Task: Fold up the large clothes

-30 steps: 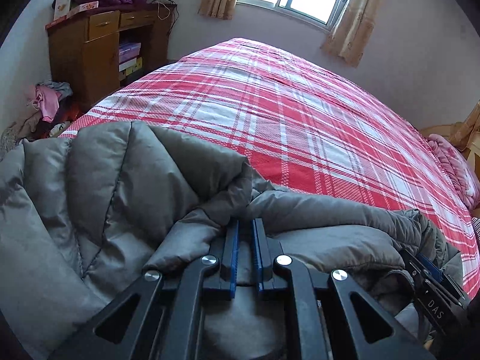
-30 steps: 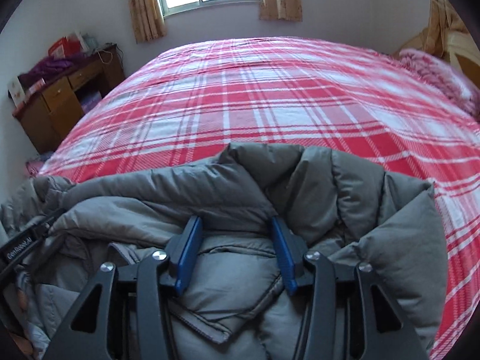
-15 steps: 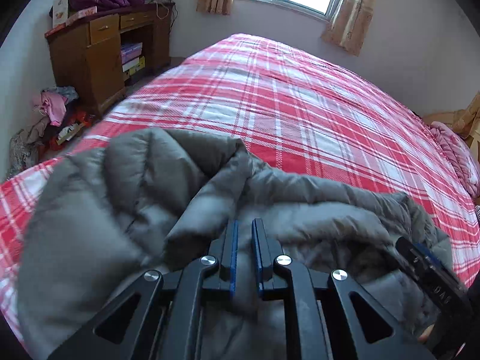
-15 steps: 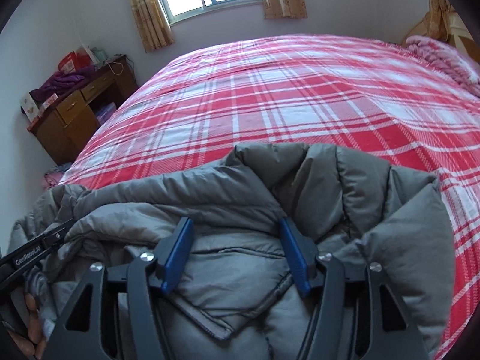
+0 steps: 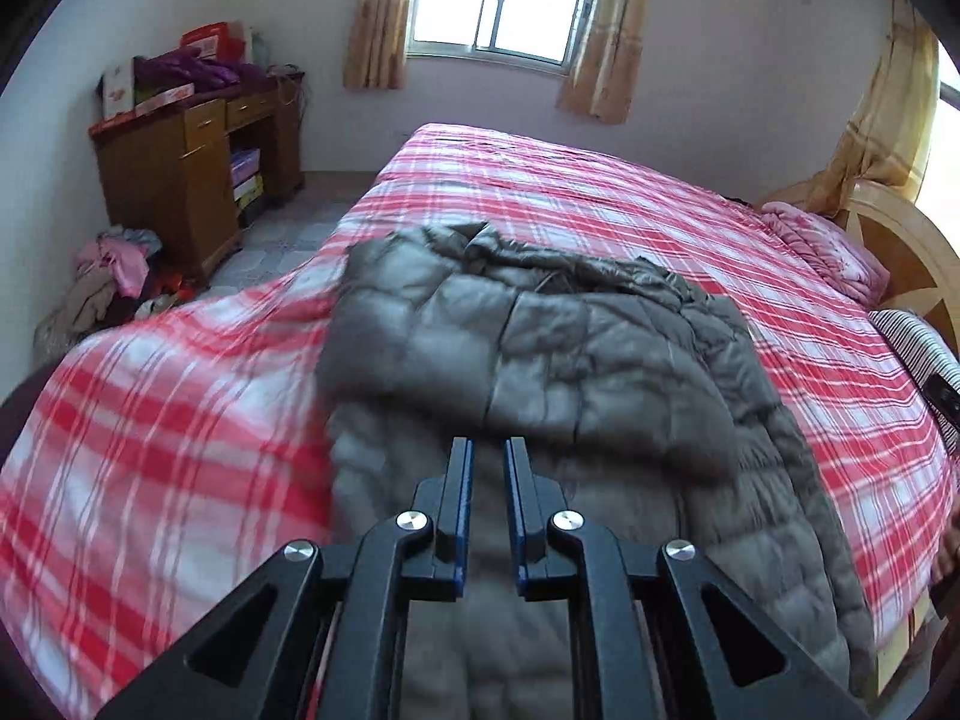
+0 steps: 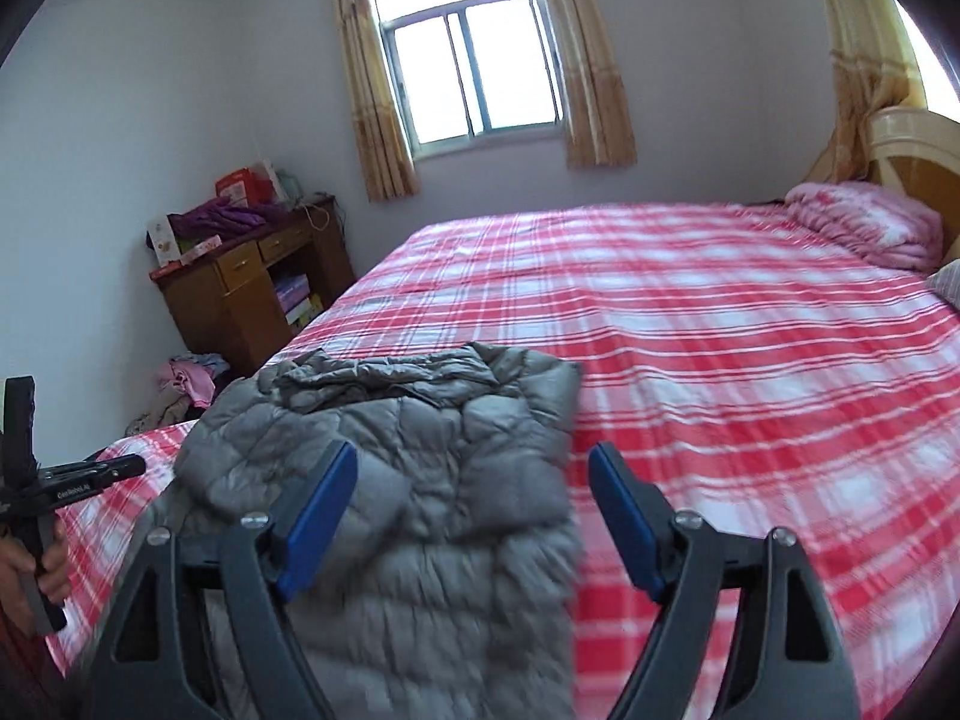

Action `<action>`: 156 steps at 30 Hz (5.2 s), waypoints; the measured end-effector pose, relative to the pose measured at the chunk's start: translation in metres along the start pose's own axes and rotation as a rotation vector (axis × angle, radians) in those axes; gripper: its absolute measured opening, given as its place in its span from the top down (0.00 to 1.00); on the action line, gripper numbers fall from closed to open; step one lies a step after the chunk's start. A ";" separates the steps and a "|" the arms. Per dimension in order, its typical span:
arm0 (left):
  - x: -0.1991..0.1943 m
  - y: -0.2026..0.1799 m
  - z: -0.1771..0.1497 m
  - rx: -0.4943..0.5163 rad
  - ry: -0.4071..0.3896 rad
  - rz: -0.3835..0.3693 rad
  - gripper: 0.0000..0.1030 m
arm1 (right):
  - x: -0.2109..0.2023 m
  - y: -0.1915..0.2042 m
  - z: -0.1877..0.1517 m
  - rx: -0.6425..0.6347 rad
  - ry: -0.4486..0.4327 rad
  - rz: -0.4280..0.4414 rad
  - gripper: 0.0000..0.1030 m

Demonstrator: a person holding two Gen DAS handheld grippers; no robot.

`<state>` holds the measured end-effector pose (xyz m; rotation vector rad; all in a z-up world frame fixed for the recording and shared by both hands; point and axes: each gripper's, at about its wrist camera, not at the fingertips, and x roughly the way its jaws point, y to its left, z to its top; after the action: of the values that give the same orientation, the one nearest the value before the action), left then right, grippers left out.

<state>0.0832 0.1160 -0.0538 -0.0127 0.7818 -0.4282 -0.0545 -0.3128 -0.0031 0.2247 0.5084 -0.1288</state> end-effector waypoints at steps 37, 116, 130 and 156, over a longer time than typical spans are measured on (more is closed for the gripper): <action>-0.077 0.024 -0.163 -0.192 0.052 -0.066 0.49 | -0.091 -0.038 -0.183 0.226 0.320 0.089 0.05; 0.129 0.048 0.101 -0.315 0.073 0.125 0.86 | 0.109 -0.042 0.048 0.314 0.004 -0.026 0.85; 0.204 0.063 0.066 -0.384 0.102 -0.023 0.81 | 0.213 -0.058 -0.016 0.266 0.170 -0.237 0.62; 0.131 -0.110 0.100 0.143 -0.016 0.079 0.21 | 0.152 0.068 0.065 -0.140 0.089 0.026 0.48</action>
<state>0.1940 -0.0485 -0.0532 0.1473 0.7321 -0.4080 0.1196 -0.2731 -0.0108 0.1009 0.6007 -0.0579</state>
